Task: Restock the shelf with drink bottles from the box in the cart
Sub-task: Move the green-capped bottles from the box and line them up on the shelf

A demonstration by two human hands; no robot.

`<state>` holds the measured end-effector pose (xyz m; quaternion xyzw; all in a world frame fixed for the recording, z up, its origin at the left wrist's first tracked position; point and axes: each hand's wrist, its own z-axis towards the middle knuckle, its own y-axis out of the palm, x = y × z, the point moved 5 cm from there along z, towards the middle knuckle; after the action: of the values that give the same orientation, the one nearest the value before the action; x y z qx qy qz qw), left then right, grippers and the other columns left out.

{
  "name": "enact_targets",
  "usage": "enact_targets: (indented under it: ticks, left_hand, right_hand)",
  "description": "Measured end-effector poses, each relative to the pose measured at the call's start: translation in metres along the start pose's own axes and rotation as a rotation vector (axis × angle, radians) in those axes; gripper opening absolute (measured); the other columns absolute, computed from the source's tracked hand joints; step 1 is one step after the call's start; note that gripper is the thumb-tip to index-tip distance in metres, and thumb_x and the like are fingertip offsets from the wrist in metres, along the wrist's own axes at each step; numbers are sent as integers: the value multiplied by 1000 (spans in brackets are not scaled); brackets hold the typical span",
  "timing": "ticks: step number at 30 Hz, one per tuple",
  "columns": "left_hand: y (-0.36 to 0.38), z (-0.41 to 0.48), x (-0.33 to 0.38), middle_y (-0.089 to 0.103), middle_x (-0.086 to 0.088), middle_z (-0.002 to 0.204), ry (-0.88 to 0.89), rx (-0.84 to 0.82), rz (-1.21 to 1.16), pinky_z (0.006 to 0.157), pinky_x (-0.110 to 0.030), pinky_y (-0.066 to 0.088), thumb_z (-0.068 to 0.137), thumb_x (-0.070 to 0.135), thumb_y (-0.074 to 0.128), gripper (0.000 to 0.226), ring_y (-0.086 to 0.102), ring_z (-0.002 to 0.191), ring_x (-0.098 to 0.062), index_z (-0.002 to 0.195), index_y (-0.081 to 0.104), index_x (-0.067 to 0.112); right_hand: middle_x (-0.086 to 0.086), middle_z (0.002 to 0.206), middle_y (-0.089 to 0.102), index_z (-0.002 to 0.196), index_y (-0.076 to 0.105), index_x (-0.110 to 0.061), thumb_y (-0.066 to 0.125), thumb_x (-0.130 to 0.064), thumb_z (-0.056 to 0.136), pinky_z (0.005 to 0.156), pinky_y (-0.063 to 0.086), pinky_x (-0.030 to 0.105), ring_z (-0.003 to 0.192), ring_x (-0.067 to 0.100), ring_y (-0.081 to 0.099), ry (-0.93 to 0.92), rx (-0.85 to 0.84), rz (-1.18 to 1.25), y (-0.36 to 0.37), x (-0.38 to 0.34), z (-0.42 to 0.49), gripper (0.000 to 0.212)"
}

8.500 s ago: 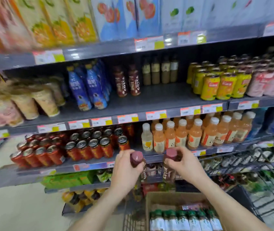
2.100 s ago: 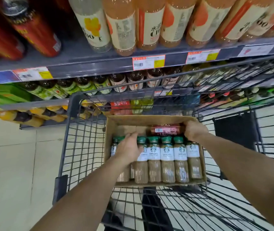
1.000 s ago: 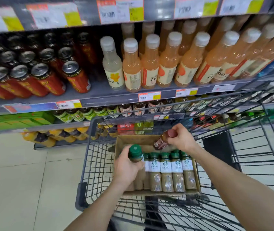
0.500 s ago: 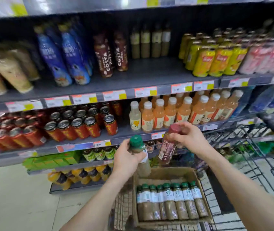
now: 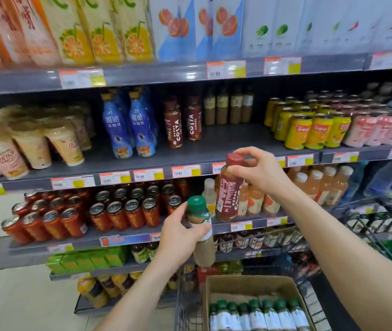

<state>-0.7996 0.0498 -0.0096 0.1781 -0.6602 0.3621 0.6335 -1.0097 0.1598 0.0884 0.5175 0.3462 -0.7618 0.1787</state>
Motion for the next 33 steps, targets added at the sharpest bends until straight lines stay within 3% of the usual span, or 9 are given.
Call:
enact_targets:
  ticks: [4,7,12,15,18,22,27,30,33]
  left_hand:
    - [4,17,5,71,23,106,2,18,-13,81,-18,50,76,24,83,49,65,98,4,119,65,37]
    - [5,28,10,71,25,105,9,37,3,77,-15,51,75,25,82,48,65,97,5,115,64,43]
    - [10,45,14,72,18,106,3,60,-8,89,-36,56,75,28,83,46,67,99,-2,117,65,38]
    - [12,58,19,72,18,106,18,78,-5,89,-36,55,72,35,82,45,67,99,-3,113,65,44]
    - [14,71,21,72,19,105,27,99,5,85,-31,54,68,39,80,46,67,97,-1,112,65,46]
    - [13,91,28,73,17,103,38,120,17,84,-30,55,73,30,82,43,68,95,-2,113,67,38]
    - [-1,122,57,74,14,99,114,160,-8,74,-15,53,77,15,82,41,69,91,-5,111,68,33]
    - [-17,139,88,74,16,97,211,214,14,70,-10,49,76,14,81,38,69,87,1,105,70,36]
    - [-32,159,115,75,15,96,285,271,16,72,-10,49,76,11,81,35,69,87,0,101,71,34]
  right_hand:
    - [-9,93,75,104,65,-37,82,-37,73,64,54,22,82,5,72,-41,-28,2,3,-13,42,36]
    - [-7,94,75,102,67,-35,83,-39,68,75,60,35,84,9,73,-80,-25,42,1,-23,78,38]
    - [-3,95,75,107,67,-29,84,-38,64,85,59,45,88,14,72,-123,21,73,7,-34,149,47]
    - [-4,103,74,117,67,-22,84,-39,62,89,57,42,93,13,71,-137,35,40,20,-31,191,61]
    - [-3,108,72,119,66,-21,86,-34,66,91,56,37,96,12,69,-149,51,-13,36,-24,225,58]
    - [-1,108,72,119,65,-21,86,-26,70,89,57,35,94,14,69,-125,-5,-29,58,-12,261,54]
    - [-10,105,67,119,67,-25,85,-35,68,77,49,15,95,8,66,-162,45,-113,64,-9,284,54]
    - [-12,104,67,119,66,-29,83,-42,68,78,50,19,94,8,64,-173,38,-162,64,-6,289,55]
    - [-22,91,57,117,66,-33,82,-45,68,74,48,20,89,7,61,-162,49,-162,64,-1,292,53]
